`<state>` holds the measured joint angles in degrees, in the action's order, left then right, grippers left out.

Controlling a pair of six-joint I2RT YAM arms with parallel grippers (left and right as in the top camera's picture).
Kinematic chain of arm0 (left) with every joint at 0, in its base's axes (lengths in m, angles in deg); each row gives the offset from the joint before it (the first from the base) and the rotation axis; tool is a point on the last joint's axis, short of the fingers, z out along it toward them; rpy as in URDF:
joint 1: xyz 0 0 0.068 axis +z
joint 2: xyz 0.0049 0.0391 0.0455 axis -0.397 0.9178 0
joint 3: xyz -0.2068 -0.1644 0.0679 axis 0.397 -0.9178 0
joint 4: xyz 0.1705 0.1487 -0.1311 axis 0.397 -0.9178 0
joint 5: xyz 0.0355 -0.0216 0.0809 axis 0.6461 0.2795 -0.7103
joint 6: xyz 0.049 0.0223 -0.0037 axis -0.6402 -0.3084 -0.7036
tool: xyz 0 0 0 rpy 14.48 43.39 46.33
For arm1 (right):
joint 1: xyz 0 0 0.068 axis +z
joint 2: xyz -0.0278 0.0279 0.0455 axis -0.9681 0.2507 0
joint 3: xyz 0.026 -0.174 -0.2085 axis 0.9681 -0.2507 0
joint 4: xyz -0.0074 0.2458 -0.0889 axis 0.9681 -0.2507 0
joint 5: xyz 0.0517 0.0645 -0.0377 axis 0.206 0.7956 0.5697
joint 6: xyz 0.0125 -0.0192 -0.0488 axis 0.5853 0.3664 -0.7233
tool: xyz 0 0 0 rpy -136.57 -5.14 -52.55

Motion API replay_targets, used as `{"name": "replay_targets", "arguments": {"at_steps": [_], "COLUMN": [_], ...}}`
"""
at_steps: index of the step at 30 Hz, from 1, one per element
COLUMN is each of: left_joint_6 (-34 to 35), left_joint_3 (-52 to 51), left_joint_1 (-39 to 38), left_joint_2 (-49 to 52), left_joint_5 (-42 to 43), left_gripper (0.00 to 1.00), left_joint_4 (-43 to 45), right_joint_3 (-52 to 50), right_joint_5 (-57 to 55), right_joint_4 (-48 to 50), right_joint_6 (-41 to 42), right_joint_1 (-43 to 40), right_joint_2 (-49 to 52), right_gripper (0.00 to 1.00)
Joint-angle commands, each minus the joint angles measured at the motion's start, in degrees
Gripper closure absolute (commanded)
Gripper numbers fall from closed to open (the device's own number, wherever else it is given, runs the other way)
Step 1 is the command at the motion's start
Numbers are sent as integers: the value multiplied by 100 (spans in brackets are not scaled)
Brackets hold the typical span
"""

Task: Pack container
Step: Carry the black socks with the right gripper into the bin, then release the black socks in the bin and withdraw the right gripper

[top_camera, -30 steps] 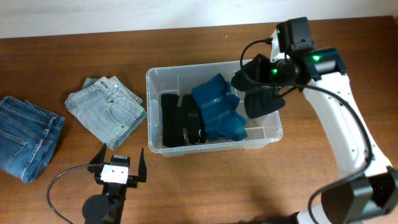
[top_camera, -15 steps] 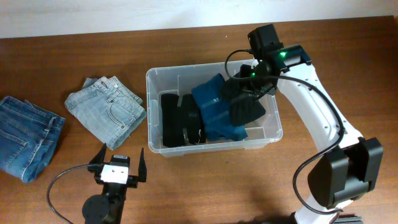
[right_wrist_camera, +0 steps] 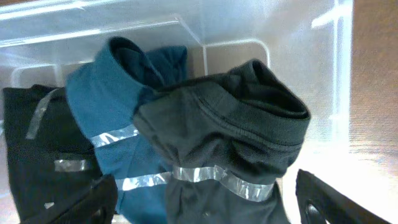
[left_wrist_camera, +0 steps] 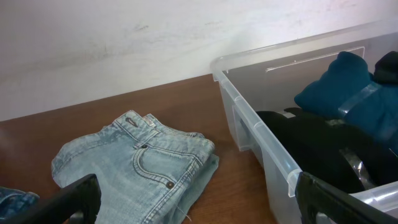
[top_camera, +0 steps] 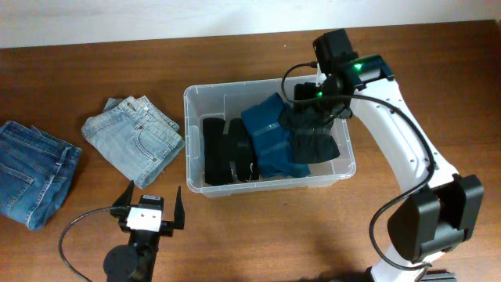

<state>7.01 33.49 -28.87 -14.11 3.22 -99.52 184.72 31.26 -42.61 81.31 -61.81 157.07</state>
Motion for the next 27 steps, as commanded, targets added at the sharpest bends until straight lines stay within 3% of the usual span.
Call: {"name": "replay_targets", "arguments": {"at_steps": [1,2,4,5,15,27], "left_joint_6": [-94,-94,-94,-94,-94,-94], "left_joint_3": [-55,-55,-55,-55,-55,-55], "left_joint_1": [28,28,28,28,28,28], "left_joint_2": [-39,-39,-39,-39,-39,-39], "left_joint_5": [61,61,61,61,61,61], "left_gripper": [1,1,1,1,1,1], "left_joint_4": [17,17,17,17,17,17], "right_joint_3": [302,299,278,249,-393,-2664], "right_joint_5": [-59,-59,-59,-57,-37,-66], "right_joint_4": [-111,-155,-238,-256,11,2310], "right_joint_6": [-376,-400,-444,-444,-455,-439], "right_joint_1": [17,17,20,22,118,201], "right_joint_2": [-308,-304,-245,-216,140,166], "right_gripper": [30,45,89,96,96,95]}}
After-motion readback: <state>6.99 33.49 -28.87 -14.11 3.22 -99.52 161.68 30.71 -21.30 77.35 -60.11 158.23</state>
